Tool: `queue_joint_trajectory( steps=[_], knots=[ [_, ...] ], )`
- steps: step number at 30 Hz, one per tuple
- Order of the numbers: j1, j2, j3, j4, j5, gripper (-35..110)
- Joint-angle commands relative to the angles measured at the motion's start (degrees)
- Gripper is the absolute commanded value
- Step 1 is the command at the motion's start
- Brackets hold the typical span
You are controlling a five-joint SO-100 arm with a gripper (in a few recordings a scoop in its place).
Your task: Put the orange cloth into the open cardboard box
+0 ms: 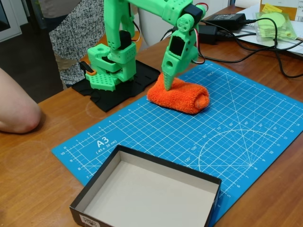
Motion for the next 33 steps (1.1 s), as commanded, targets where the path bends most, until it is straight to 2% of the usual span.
queue_joint_trajectory(
  steps=[1,8,16,24,30,33],
  knots=[
    [2.6,4.7,-4.6,4.7,-2.8,61],
    [6.3,5.9,-2.5,4.1,-5.4,62],
    [12.5,-2.0,2.5,-4.4,-8.6,62],
    [10.0,-6.5,5.1,-12.3,-7.6,61],
    [7.7,-13.0,3.8,-16.9,-5.5,49],
    [6.8,-17.0,1.4,-18.1,-1.6,16]
  ],
)
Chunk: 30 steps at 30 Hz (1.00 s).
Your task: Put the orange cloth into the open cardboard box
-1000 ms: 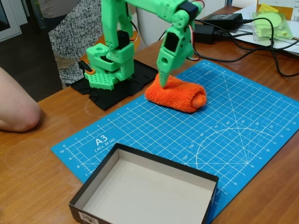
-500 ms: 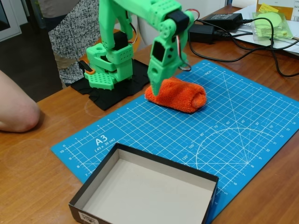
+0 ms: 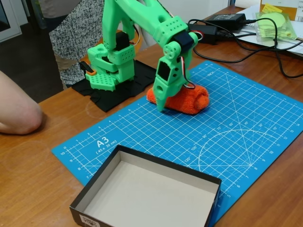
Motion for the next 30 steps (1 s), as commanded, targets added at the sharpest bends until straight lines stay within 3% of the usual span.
queue_joint_trajectory(
  steps=[1,3,9,18,30],
  knots=[
    [-2.0,-4.9,-2.3,-1.4,4.6,5],
    [-2.5,-7.9,-4.7,-0.8,6.0,0],
    [-4.1,-9.3,-5.0,-0.6,9.1,-1],
    [-4.3,6.1,-5.4,6.1,14.5,0],
    [10.0,22.9,-17.3,9.4,31.6,0]
  ],
)
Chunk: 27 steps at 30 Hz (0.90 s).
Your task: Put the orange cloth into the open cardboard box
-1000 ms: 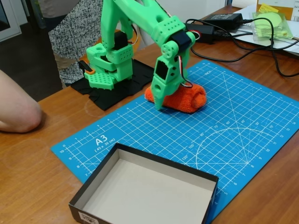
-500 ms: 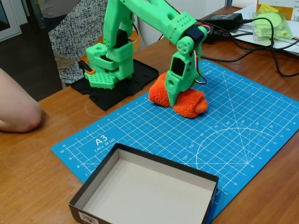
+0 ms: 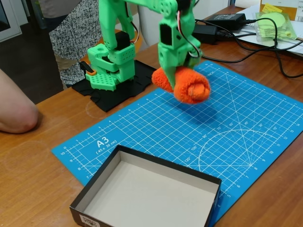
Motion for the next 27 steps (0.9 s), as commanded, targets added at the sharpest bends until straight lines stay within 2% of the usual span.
queue_joint_trajectory(
  steps=[1,8,13,15,16,23,27],
  knots=[
    [8.0,3.6,-6.7,0.3,4.7,0],
    [25.3,1.6,-14.9,-2.6,21.3,0],
    [34.6,-9.7,-29.4,4.2,33.5,0],
    [37.5,-13.2,-32.4,4.1,39.7,0],
    [41.0,-14.4,-31.3,-1.3,49.0,0],
    [42.4,-12.8,-23.3,-12.0,71.7,0],
    [40.3,-13.4,-20.2,-17.1,81.0,0]
  ],
)
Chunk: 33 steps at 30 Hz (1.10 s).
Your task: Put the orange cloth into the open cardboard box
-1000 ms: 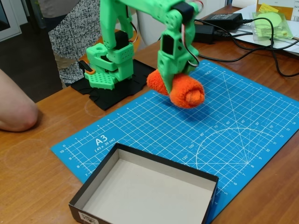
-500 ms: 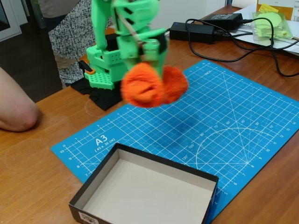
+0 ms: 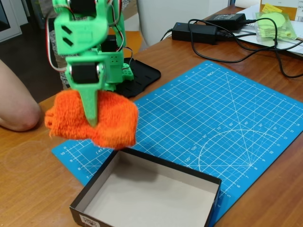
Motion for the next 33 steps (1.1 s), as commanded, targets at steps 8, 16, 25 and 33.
queue_joint_trajectory(
  steps=[8,16,25,33],
  knots=[
    [-5.2,-9.8,-7.3,-5.1,17.8,0],
    [-4.3,-34.5,-33.6,1.0,19.8,0],
    [-8.5,-62.7,-87.6,23.9,21.4,0],
    [-10.3,-52.1,-82.7,27.0,22.1,0]
  ],
)
